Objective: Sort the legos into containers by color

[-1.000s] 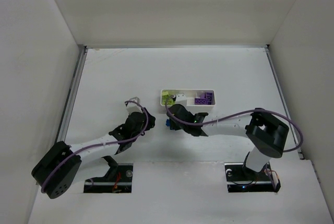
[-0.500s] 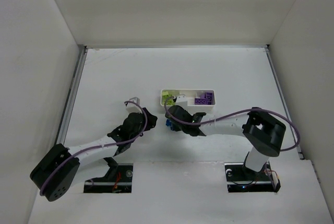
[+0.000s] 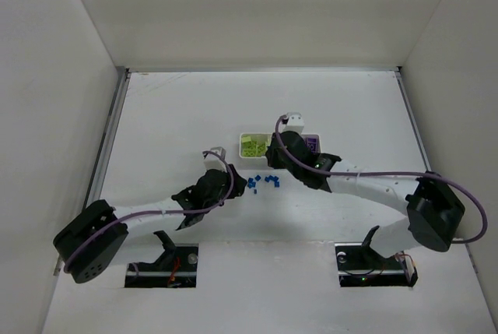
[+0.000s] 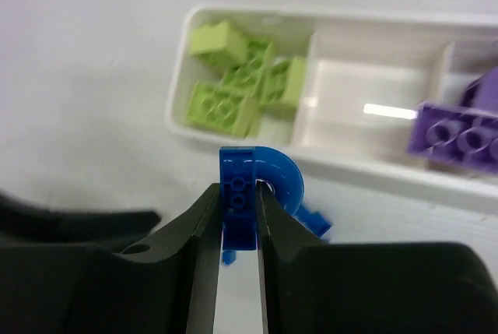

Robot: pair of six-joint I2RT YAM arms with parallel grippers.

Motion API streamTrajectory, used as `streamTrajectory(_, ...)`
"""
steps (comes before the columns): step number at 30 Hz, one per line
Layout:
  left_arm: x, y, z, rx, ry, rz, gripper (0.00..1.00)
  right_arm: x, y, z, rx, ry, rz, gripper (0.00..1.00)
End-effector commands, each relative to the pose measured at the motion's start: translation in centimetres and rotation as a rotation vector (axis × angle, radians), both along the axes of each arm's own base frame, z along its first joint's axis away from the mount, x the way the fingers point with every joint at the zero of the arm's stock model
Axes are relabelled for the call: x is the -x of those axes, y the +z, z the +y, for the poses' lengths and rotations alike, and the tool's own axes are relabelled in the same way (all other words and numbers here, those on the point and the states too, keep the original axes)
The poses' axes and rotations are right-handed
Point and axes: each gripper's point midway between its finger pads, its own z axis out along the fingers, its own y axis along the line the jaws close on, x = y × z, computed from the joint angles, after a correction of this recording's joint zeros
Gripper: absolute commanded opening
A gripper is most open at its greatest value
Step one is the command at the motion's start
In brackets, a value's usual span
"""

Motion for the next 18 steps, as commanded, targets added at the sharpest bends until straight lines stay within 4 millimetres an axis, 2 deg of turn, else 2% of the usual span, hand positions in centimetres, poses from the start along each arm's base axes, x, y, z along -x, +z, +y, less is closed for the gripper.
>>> streamTrajectory(1,-0.9,2.1,-1.7,0.015,-0.021,-0.062,0.37,-3.0,1.1,-0.8,-0.039,-0.022,-0.058,0.24)
streamTrajectory(4,-0.8,1.7,-2.2,-0.012,-0.031,-0.063,0.37,-5.2,0.8,-1.8,-0.050,-0.054,-0.062,0.24)
streamTrajectory(7,-0.9,1.3,-2.6,-0.043,-0.040,-0.065,0.37,-6.2,0.3,-2.0,-0.049,-0.067,-0.053,0.26)
streamTrajectory(8,-1.0,1.2,-2.6,-0.053,-0.040,-0.064,0.37,-6.4,0.2,-1.9,-0.049,-0.069,-0.053,0.28)
streamTrajectory(10,-1.1,0.9,-2.6,-0.072,-0.037,-0.063,0.36,-6.7,0.2,-2.0,-0.050,-0.080,-0.061,0.39)
streamTrajectory(13,-1.3,0.7,-2.8,-0.100,-0.041,-0.066,0.35,-6.7,0.8,-2.4,-0.064,-0.092,-0.079,0.56)
streamTrajectory(16,-1.3,0.2,-2.8,-0.136,-0.044,-0.058,0.33,-6.1,1.4,-2.9,-0.075,-0.090,-0.095,0.58)
streamTrajectory(18,-1.4,-0.2,-3.0,-0.154,-0.048,-0.051,0.32,-5.4,1.2,-3.3,-0.076,-0.087,-0.093,0.55)
